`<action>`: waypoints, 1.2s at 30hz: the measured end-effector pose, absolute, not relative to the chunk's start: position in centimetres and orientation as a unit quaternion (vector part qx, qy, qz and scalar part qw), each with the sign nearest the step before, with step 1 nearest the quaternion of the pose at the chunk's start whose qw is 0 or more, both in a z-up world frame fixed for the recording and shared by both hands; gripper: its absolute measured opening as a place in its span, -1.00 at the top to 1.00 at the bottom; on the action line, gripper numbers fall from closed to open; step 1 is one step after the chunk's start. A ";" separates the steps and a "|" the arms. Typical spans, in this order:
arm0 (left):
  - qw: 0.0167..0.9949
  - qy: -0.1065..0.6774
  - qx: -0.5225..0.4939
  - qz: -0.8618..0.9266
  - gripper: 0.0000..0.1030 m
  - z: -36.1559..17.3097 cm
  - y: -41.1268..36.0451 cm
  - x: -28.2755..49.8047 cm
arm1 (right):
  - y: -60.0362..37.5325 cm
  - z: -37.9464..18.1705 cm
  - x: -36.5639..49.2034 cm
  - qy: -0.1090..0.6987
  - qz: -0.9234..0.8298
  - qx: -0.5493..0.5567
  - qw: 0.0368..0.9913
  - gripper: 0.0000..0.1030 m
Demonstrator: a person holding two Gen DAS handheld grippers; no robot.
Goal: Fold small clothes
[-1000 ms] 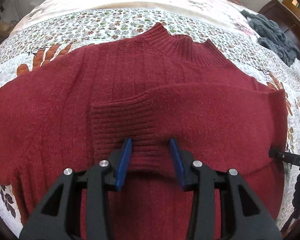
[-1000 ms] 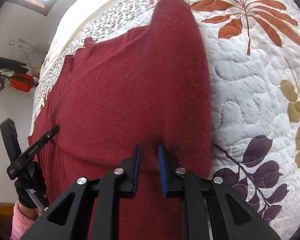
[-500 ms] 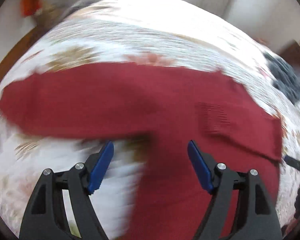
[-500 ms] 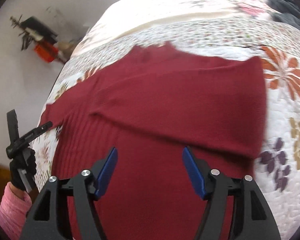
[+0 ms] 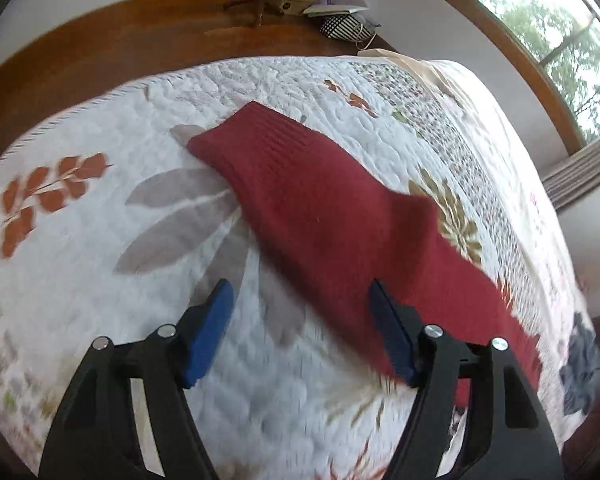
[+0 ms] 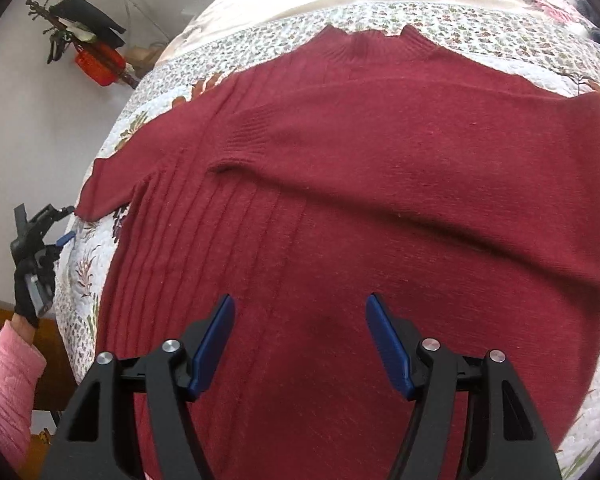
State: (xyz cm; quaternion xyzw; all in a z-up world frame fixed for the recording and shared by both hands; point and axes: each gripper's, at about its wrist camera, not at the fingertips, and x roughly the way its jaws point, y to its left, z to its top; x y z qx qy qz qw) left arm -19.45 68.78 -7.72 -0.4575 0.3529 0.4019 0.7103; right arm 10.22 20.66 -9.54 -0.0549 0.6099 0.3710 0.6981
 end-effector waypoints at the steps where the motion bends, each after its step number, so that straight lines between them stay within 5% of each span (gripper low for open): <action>1: 0.707 0.349 -0.466 0.402 -0.25 -8.2 69.4 -19.5 | 20.7 -9.6 10.2 0.610 0.369 -0.056 0.698 -0.33; 6: 0.703 0.313 -0.491 0.408 -0.16 -9.6 71.5 -19.2 | 21.1 -9.7 9.9 0.611 0.363 -0.069 0.701 -0.33; 14: 0.710 0.303 -0.479 0.418 0.89 -10.0 73.8 -17.8 | 21.7 -10.3 9.8 0.615 0.351 -0.081 0.701 -0.33; 26: 0.836 0.283 -0.320 0.345 0.91 -1.2 65.8 -11.6 | 20.7 -9.8 9.9 0.613 0.349 -0.076 0.705 -0.33; 36: 0.876 0.291 -0.314 0.223 0.91 0.0 57.9 -2.5 | 18.5 -9.1 10.4 0.608 0.345 -0.066 0.712 -0.33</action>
